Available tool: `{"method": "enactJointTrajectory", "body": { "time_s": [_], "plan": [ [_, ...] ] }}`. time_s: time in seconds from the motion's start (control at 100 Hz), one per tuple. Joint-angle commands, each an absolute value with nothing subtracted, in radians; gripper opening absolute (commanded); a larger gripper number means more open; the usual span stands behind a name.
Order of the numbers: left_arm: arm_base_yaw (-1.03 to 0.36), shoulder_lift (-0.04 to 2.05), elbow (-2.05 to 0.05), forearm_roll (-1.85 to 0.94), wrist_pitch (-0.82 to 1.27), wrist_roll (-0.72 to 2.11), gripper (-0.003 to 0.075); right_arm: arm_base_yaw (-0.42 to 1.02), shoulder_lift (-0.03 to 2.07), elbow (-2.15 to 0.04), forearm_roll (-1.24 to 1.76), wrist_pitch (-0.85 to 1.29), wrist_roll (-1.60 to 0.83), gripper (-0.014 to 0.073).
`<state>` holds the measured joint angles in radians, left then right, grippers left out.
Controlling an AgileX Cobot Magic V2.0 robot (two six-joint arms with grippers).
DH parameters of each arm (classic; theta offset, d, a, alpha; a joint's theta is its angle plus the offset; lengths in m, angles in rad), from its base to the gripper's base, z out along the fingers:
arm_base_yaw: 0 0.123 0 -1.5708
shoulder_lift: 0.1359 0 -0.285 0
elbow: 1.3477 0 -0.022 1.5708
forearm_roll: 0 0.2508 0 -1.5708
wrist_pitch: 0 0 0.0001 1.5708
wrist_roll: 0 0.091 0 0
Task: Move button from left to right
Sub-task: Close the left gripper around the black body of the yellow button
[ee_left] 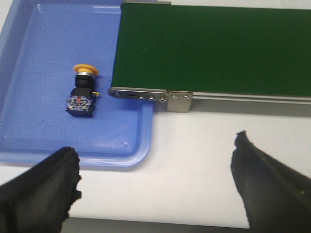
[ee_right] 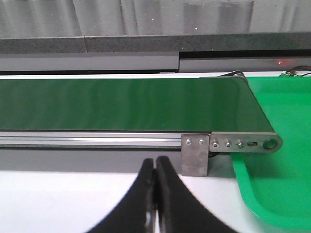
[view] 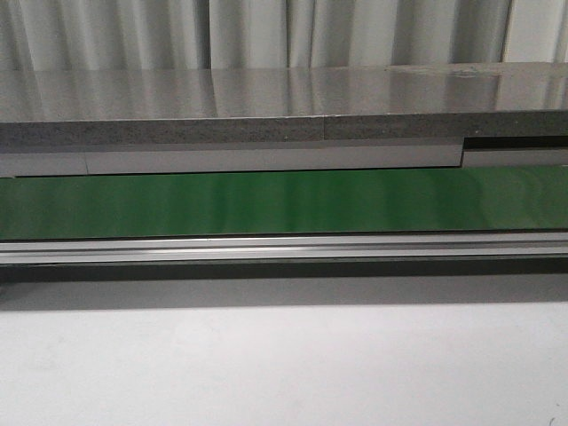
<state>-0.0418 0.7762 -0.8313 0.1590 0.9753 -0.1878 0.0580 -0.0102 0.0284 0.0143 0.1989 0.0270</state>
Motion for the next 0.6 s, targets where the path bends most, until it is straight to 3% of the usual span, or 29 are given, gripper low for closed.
{"method": "enactJointTrajectory", "body": {
  "time_s": [0.0, 0.38, 0.59],
  "plan": [
    [-0.029, 0.886, -0.919, 0.214, 0.937, -0.199, 0.0599, 0.059, -0.029, 0.013, 0.014, 0.116, 0.025, -0.0068],
    [0.251, 1.312, -1.219, 0.205, 0.971, -0.091, 0.0599, 0.059, -0.029, 0.013, 0.014, 0.116, 0.025, -0.0068],
    [0.338, 1.5, -1.334, 0.189, 0.991, -0.059, 0.0599, 0.059, -0.029, 0.013, 0.014, 0.116, 0.025, -0.0068]
  ]
}}
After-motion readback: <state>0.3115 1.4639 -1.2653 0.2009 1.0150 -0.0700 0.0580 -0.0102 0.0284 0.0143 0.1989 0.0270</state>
